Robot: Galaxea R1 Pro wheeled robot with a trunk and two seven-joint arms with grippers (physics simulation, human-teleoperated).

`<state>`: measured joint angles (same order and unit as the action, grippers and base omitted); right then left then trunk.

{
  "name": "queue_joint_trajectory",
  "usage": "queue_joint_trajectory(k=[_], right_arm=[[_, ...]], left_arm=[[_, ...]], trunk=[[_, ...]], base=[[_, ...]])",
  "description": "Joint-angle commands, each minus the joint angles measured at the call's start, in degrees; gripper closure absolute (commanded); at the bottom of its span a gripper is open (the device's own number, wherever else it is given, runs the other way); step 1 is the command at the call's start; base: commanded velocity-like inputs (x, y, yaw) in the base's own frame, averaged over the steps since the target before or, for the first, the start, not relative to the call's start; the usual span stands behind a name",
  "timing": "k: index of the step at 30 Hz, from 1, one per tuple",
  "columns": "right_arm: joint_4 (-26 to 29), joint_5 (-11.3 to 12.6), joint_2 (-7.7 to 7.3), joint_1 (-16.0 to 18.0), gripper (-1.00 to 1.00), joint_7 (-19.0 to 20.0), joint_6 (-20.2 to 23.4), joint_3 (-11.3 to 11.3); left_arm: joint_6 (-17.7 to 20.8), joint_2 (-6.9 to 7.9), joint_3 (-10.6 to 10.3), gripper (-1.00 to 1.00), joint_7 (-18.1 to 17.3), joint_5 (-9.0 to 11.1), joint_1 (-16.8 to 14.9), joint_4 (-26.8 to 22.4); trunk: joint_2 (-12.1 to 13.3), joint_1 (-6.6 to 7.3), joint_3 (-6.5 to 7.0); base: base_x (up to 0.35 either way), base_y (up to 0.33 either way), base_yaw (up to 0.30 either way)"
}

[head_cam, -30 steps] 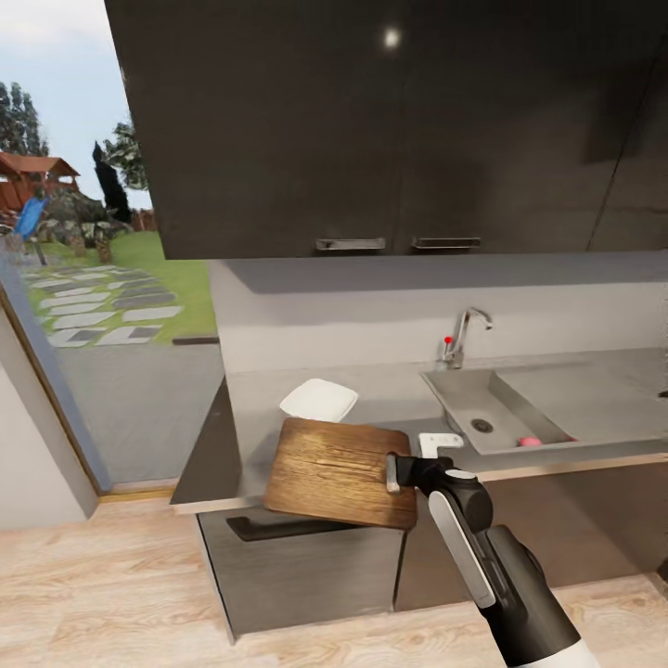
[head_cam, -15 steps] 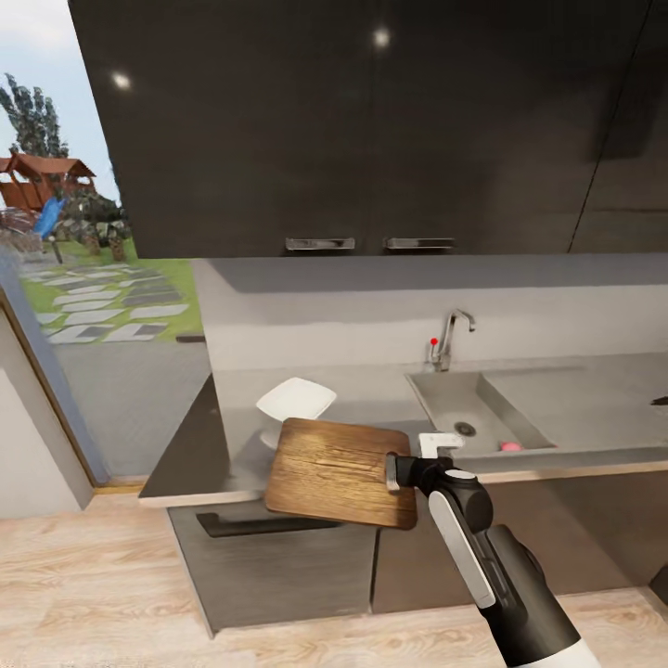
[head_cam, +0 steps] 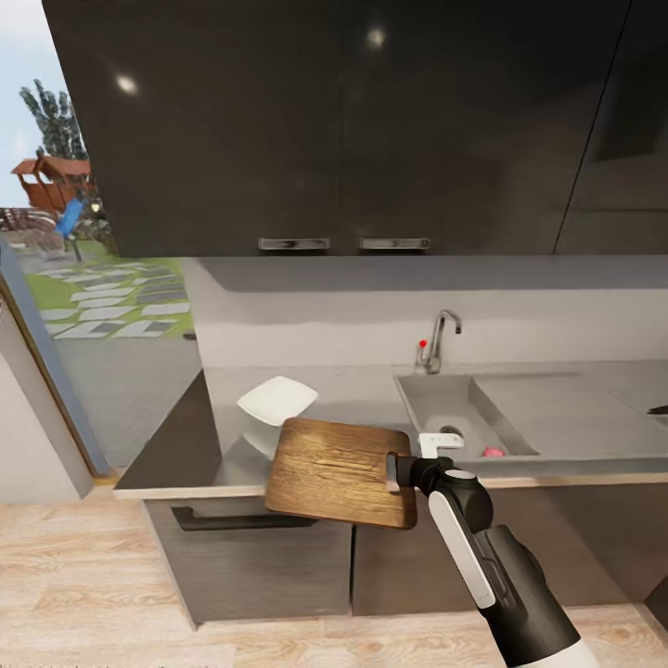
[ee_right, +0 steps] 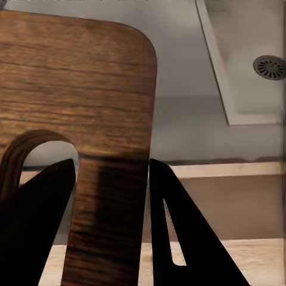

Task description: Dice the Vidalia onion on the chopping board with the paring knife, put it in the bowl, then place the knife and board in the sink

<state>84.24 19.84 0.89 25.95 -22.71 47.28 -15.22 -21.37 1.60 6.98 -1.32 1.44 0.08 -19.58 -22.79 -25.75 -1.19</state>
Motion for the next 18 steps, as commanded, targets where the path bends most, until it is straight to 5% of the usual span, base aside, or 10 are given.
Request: queue_joint_trajectory(k=[1, 18], right_arm=[[0.04, 0.63, -0.01, 0.06, 1.00, -0.58, 0.09, -0.07], [0.04, 0.55, -0.01, 0.06, 1.00, -0.58, 0.09, -0.07]], left_arm=[[-0.07, -0.01, 0.13, -1.00, -0.15, 0.15, 0.01, -0.09], [-0.07, 0.00, 0.14, -1.00, -0.12, 0.15, 0.01, -0.10]], trunk=[[-0.12, -0.04, -0.12], [-0.12, -0.04, -0.24]], base=[[0.000, -0.221, 0.085], [0.000, -0.068, 0.078]])
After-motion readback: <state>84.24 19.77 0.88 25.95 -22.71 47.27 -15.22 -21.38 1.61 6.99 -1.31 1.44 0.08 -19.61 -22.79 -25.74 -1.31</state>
